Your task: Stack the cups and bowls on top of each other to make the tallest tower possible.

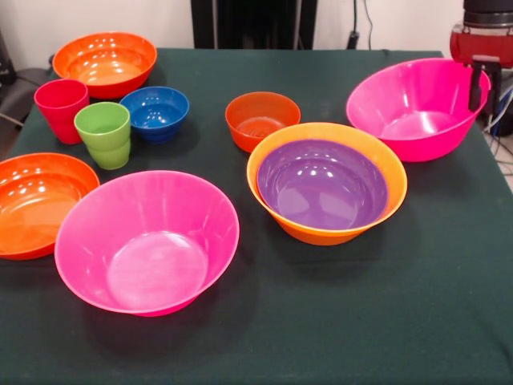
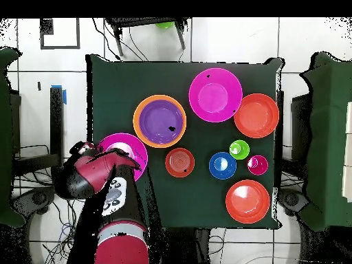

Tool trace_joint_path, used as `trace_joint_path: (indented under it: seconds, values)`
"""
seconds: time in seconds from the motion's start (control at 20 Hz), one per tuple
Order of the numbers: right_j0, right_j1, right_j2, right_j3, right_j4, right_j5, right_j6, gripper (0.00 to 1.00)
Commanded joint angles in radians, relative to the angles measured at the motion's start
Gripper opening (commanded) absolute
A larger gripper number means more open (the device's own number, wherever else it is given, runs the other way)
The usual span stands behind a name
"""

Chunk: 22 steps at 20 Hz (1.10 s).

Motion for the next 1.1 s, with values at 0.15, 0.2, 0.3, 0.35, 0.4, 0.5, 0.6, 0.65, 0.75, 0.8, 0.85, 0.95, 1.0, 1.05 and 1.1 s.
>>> trace_joint_path:
  seconds: [0.15,0.2,0.3,0.35,0.4,0.5,0.6,0.65,0.75,0.8,0.85,0.95,1.0,1.05,1.1]
  values:
    - [-0.039,-0.056,0.173,0.123,-0.064,-0.040,-0.043,0.00]
    - [-0.046,-0.065,0.184,0.131,-0.060,-0.037,-0.041,0.00]
    - [-0.059,-0.085,0.209,0.148,-0.051,-0.035,-0.034,0.00]
    - [-0.061,-0.097,0.217,0.153,-0.045,-0.028,-0.033,0.00]
    - [-0.064,-0.108,0.223,0.158,-0.039,-0.021,-0.031,0.00]
    - [-0.069,-0.132,0.237,0.165,-0.022,0.007,-0.029,0.00]
    - [-0.078,-0.157,0.257,0.172,-0.004,0.039,-0.031,0.00]
    - [-0.082,-0.172,0.267,0.176,0.008,0.057,-0.030,0.00]
    - [-0.090,-0.193,0.283,0.182,0.022,0.077,-0.028,0.00]
    - [-0.094,-0.203,0.290,0.184,0.029,0.087,-0.026,0.00]
    - [-0.098,-0.208,0.299,0.184,0.036,0.085,-0.021,0.00]
    - [-0.116,-0.210,0.323,0.187,0.039,0.070,-0.019,0.00]
    - [-0.126,-0.207,0.333,0.188,0.033,0.046,-0.016,0.00]
    - [-0.135,-0.203,0.343,0.188,0.027,0.022,-0.012,0.00]
    - [-0.144,-0.200,0.349,0.189,0.019,0.008,-0.015,0.00]
